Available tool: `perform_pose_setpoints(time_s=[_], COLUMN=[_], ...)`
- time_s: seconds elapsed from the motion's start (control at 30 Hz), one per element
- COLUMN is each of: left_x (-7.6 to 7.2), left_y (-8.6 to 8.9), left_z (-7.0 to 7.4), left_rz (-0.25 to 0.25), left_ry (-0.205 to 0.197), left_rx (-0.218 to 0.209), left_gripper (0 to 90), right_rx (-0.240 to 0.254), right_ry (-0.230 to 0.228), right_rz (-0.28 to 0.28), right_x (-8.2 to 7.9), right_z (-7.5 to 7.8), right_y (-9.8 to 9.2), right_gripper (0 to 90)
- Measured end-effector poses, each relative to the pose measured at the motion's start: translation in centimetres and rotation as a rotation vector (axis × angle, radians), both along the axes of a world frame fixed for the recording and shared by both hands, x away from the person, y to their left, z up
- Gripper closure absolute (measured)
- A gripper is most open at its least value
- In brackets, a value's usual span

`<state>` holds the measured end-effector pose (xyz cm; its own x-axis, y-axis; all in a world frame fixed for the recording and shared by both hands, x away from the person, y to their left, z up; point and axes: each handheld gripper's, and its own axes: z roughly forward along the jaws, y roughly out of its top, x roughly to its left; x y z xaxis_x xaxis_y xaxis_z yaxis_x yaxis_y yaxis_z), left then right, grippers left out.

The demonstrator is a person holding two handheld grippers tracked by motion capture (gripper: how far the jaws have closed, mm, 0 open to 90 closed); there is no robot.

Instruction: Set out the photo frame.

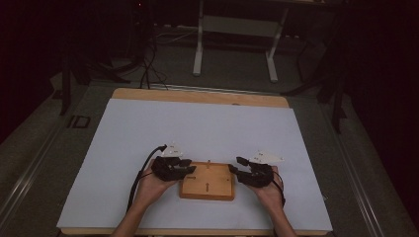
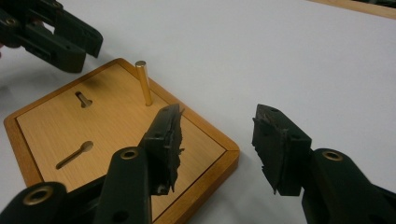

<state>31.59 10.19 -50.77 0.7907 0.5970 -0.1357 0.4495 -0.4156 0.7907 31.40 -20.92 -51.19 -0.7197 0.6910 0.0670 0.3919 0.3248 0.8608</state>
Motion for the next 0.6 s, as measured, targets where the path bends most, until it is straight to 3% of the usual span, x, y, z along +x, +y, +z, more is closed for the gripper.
perform_pose_setpoints(time_s=[0.1, 0.3, 0.6], left_x=[0.2, 0.9, 2.1], left_y=[-0.5, -2.2, -4.3], left_z=[0.1, 0.2, -0.5], left_rz=[-0.013, -0.054, -0.082], left_ry=[0.005, -0.023, -0.002], left_rx=[0.002, 0.027, 0.027], left_gripper=[65.7, 65.7, 69.0], right_rx=[0.000, -0.007, -0.006], right_ry=[0.001, 0.001, 0.007], right_rz=[0.001, 0.005, 0.004], right_x=[0.0, -0.3, -0.3], right_z=[0.0, -0.1, -0.3], right_y=[-0.1, -0.1, -0.3], right_gripper=[51.8, 52.6, 52.4])
